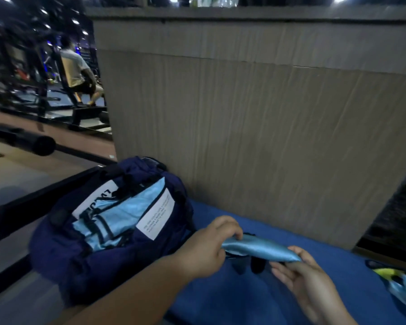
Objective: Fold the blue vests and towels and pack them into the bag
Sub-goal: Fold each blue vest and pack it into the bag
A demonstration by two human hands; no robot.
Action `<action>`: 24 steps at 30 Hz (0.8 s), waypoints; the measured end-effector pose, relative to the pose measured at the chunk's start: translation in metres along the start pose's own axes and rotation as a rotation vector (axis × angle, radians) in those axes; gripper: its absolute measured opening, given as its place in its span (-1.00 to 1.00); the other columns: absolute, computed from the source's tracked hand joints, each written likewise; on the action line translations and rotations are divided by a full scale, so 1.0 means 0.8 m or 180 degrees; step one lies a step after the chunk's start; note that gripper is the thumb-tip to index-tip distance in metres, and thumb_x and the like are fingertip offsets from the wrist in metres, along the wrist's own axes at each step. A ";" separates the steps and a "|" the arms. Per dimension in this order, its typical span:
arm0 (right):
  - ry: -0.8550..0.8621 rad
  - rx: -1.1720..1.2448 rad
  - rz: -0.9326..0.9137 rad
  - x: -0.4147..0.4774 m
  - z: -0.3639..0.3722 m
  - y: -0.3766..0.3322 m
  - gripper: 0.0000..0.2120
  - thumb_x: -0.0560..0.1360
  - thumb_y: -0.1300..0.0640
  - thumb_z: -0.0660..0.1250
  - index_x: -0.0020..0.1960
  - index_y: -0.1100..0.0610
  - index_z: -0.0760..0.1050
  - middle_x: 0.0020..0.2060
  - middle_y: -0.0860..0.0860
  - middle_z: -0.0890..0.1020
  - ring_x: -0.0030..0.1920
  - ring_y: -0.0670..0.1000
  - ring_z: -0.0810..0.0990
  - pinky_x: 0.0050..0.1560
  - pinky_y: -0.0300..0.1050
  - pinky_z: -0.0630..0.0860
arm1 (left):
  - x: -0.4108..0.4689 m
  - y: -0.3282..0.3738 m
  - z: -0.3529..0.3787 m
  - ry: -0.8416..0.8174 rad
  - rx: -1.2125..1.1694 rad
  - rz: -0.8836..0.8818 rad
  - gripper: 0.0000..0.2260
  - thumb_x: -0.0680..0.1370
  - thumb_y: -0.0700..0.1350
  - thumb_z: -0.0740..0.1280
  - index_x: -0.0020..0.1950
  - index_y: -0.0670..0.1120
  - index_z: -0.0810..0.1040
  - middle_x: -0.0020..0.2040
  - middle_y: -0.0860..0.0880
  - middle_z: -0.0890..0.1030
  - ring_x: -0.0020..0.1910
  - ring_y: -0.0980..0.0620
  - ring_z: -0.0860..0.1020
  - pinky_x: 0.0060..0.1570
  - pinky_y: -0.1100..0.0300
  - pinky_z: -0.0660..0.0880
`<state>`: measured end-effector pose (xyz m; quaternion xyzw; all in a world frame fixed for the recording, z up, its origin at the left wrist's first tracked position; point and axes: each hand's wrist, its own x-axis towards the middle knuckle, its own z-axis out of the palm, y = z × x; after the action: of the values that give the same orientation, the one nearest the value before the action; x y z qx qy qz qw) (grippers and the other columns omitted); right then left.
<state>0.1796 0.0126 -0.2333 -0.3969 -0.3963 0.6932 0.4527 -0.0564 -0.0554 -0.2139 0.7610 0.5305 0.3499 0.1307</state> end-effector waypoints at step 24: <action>-0.1381 -0.3291 -0.1471 0.106 0.411 0.032 -0.70 0.50 0.38 0.15 0.06 0.03 0.46 0.22 -0.05 0.32 0.11 -0.06 0.41 0.14 -0.19 0.41 | -0.141 -0.144 -0.220 0.0533 0.0732 -0.1260 -0.69 0.50 0.16 0.11 0.24 0.26 0.38 -0.06 0.33 0.55 0.09 0.26 0.46 0.15 0.16 0.42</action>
<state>-0.1507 0.0225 -0.1504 -0.3187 -0.8409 0.3597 0.2490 -0.2786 -0.1403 -0.1971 0.6205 0.7145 0.3166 0.0648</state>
